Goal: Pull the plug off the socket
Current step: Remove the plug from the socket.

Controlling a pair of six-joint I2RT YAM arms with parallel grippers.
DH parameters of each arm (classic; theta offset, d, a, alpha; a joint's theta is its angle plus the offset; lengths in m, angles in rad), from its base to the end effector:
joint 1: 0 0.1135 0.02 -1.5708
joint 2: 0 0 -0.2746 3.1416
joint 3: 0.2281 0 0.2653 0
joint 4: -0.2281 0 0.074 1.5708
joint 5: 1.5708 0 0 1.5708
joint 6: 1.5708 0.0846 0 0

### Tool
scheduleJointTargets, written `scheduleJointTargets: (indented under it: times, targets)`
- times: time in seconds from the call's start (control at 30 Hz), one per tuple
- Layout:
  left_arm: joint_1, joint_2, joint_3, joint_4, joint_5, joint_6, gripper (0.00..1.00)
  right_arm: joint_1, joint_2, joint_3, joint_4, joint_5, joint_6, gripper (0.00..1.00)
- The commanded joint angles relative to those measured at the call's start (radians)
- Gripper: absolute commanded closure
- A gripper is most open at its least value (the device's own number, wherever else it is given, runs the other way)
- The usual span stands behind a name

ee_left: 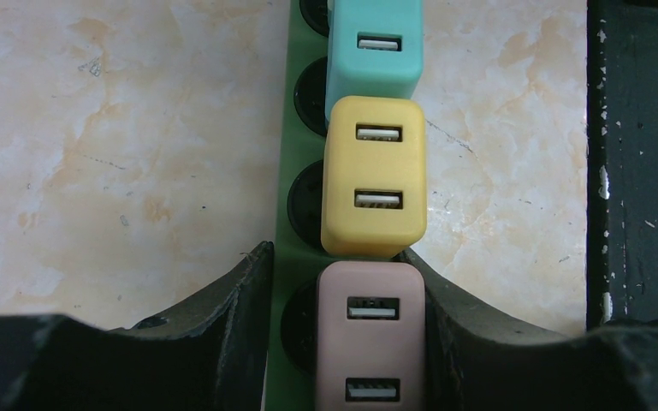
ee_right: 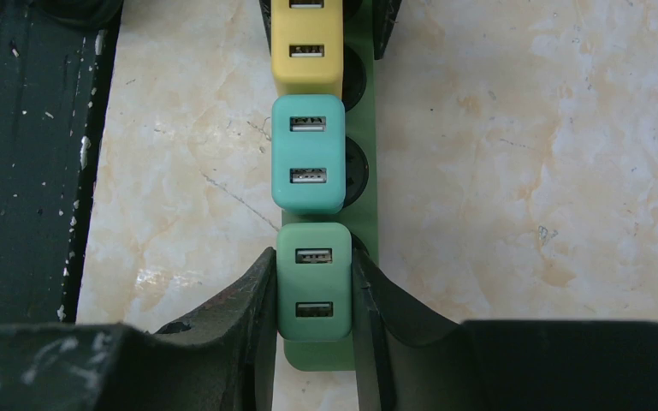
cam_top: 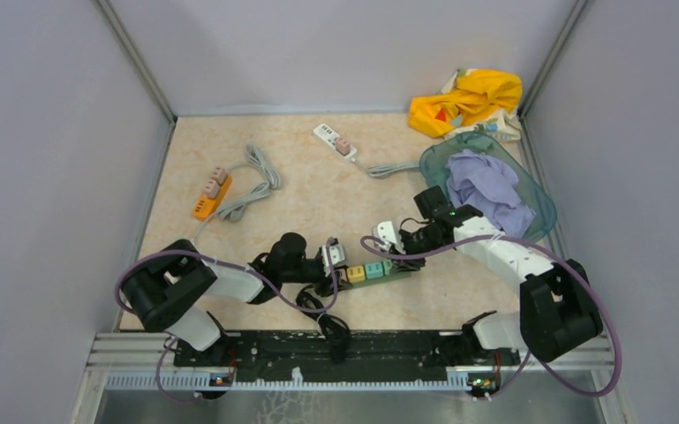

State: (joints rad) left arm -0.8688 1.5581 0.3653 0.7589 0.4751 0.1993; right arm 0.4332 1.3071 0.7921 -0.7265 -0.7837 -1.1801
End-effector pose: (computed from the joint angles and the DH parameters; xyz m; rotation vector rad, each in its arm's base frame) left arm 0.1661 -0.2564 0.1073 1.3129 1.5989 -0.8966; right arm 0.1984 0.1575 0.1768 -1.8824 1.5715 0.7929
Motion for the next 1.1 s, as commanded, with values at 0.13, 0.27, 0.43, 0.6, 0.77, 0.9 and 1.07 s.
scheduleJointTargets:
  times: [0.13,0.27,0.43,0.6,0.77,0.9,1.07]
  targets:
    - [-0.005,0.038,0.001,-0.059,-0.009,-0.02,1.0,0.056,-0.022,0.036,0.086,-0.118,0.1,1.0]
    - [-0.004,0.034,-0.002,-0.06,-0.011,-0.022,1.0,0.049,-0.037,0.037,0.137,-0.05,0.152,1.0]
    - [-0.005,0.035,-0.003,-0.063,-0.01,-0.021,1.0,-0.007,-0.057,0.038,0.088,-0.041,0.088,1.0]
    - [-0.004,0.037,-0.002,-0.063,-0.007,-0.019,1.0,-0.008,-0.056,0.041,-0.017,-0.119,-0.026,1.0]
    - [-0.005,0.044,0.004,-0.062,-0.005,-0.021,1.0,0.035,-0.04,0.043,0.029,-0.129,0.029,1.0]
    - [-0.005,0.048,0.005,-0.061,-0.005,-0.025,1.0,0.043,-0.047,0.041,0.106,-0.1,0.119,1.0]
    - [-0.005,0.041,0.001,-0.066,-0.004,-0.024,1.0,0.001,-0.068,0.03,0.124,-0.058,0.117,1.0]
